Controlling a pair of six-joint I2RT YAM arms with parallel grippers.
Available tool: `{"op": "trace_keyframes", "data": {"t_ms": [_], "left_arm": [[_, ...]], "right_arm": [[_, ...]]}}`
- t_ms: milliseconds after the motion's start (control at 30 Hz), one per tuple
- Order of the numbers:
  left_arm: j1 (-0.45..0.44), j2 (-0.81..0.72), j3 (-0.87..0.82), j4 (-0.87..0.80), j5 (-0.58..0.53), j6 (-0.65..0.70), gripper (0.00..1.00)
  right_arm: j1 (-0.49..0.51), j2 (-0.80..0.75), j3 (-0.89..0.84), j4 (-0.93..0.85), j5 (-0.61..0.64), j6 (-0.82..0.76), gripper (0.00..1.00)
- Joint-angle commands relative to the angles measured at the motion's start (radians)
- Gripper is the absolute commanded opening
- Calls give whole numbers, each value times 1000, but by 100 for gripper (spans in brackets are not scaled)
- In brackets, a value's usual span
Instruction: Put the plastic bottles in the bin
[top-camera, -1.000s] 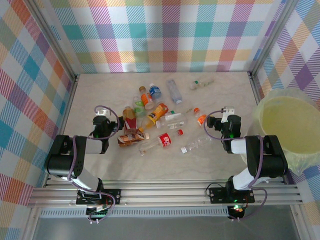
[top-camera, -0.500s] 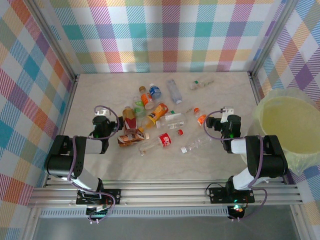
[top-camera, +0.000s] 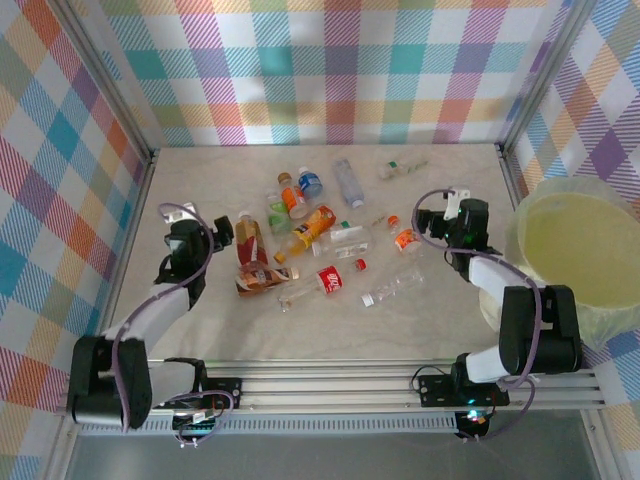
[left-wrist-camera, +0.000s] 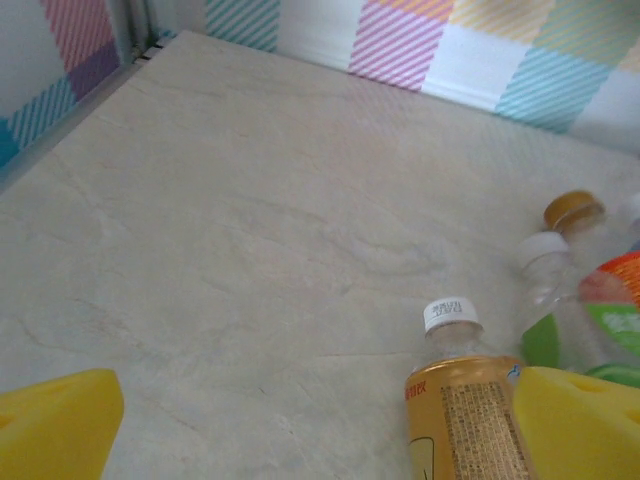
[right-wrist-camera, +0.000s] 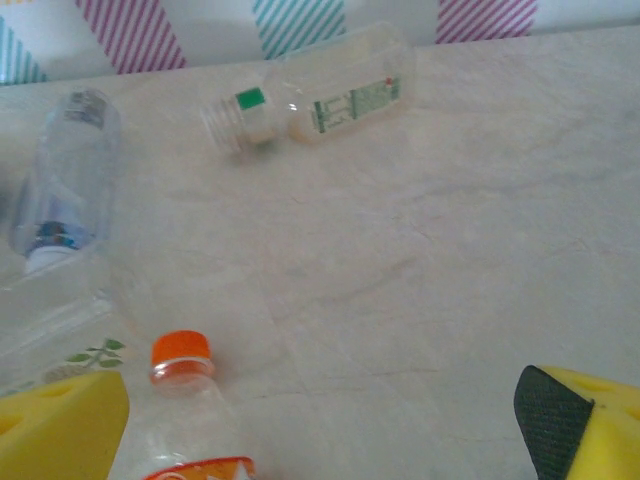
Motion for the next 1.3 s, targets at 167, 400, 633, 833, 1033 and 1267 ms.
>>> {"op": "trace_keyframes", "data": {"t_ms": [167, 400, 633, 833, 1033, 1267], "left_arm": [[4, -264, 82, -528, 127, -371, 100], [4, -392, 46, -662, 275, -519, 100], [4, -418, -8, -592, 372, -612, 100], [4, -297, -20, -453, 452, -600, 100], [-2, -229, 20, -374, 487, -590, 100], [-8, -247, 62, -410, 406, -586, 100]], "right_arm": [[7, 66, 210, -452, -156, -64, 100], [13, 46, 235, -590, -160, -72, 100], [53, 55, 233, -650, -170, -110, 100], [73, 103, 242, -663, -127, -125, 98], [99, 153, 251, -681, -89, -137, 94], [130, 203, 266, -689, -48, -177, 89]]}}
